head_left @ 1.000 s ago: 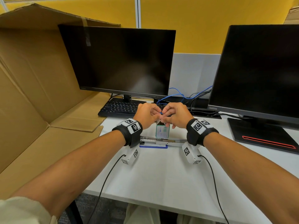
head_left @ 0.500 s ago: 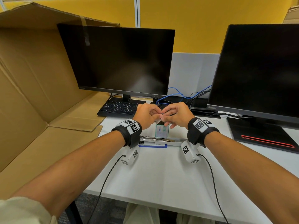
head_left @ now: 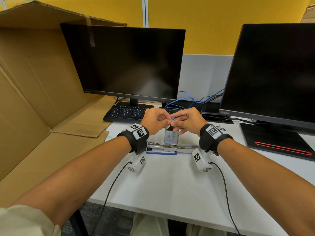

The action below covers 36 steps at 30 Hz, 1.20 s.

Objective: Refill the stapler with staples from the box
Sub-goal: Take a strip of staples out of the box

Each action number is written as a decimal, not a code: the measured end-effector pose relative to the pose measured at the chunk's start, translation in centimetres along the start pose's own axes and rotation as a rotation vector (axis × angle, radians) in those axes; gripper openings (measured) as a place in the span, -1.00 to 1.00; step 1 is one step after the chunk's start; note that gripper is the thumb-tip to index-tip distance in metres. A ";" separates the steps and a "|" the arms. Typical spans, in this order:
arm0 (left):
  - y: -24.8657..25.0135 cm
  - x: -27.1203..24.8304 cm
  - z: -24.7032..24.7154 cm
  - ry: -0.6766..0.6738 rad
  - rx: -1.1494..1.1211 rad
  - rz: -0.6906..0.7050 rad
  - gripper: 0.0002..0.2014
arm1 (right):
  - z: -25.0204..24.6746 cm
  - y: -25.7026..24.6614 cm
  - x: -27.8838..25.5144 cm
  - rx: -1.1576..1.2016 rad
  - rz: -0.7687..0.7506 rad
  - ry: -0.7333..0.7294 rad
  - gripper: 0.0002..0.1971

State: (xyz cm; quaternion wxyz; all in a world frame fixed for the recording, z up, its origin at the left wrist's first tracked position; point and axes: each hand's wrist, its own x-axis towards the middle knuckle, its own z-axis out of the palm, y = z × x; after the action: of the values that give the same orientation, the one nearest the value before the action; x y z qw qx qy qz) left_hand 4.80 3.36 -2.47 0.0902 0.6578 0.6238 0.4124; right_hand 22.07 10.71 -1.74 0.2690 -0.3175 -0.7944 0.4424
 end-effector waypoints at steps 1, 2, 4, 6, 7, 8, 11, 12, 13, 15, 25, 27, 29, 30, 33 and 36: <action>0.0 0.0 0.0 0.001 -0.007 0.001 -0.94 | 0.0 0.0 -0.1 0.004 0.000 -0.001 -0.71; 0.0 -0.1 0.1 0.004 -0.010 0.002 -0.94 | 0.0 -0.1 -0.1 0.007 0.000 -0.004 -0.71; 0.0 -0.1 0.1 0.006 -0.001 0.005 -0.94 | 0.0 -0.2 -0.2 0.012 0.004 -0.007 -0.73; 0.0 -0.2 0.2 -0.006 0.016 0.004 -0.92 | 0.0 -0.2 -0.2 0.016 0.009 -0.003 -0.75; -0.1 -0.1 0.2 -0.014 0.021 0.001 -0.91 | -0.1 -0.3 -0.1 0.016 0.011 0.000 -0.75; -0.2 -0.1 0.2 -0.022 0.026 -0.004 -0.89 | -0.1 -0.4 -0.1 0.017 0.012 0.003 -0.76; -0.3 -0.2 0.3 -0.029 0.038 -0.015 -0.87 | -0.1 -0.6 -0.2 0.003 -0.007 0.012 -0.76; -0.3 -0.2 0.3 -0.030 0.038 -0.013 -0.87 | -0.1 -0.7 -0.2 -0.003 -0.016 0.022 -0.75; -0.3 -0.3 0.3 -0.030 0.039 -0.012 -0.86 | -0.1 -0.8 -0.1 0.000 -0.021 0.035 -0.75; -0.4 -0.4 0.3 -0.026 0.035 -0.012 -0.82 | -0.1 -1.0 -0.1 0.023 -0.027 0.061 -0.76; -0.6 -0.3 0.5 -0.095 0.107 -0.027 -0.68 | -0.1 -1.5 0.2 0.020 -0.057 0.173 -0.80; -0.6 -0.3 0.5 -0.072 0.101 -0.017 -0.65 | -0.1 -1.5 0.2 0.008 -0.056 0.164 -0.79; -0.7 -0.4 0.7 -0.079 0.127 0.005 -0.68 | -0.2 -1.4 0.2 -0.015 -0.050 0.152 -0.80; -0.7 -0.4 0.8 -0.090 0.158 0.010 -0.74 | -0.2 -1.3 0.2 -0.026 -0.049 0.148 -0.80; -0.6 -0.3 1.0 -0.134 0.243 -0.011 -0.88 | -0.3 -0.9 0.3 -0.049 -0.050 0.134 -0.80; -0.6 -0.1 0.9 -0.140 0.242 -0.028 -0.84 | -0.3 -0.5 0.4 -0.067 -0.050 0.099 -0.80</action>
State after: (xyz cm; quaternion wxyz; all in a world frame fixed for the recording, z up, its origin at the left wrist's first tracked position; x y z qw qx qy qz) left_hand 5.00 3.74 -3.48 0.0593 0.6822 0.6702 0.2862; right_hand 21.83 10.98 -1.10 0.3083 -0.3281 -0.8021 0.3923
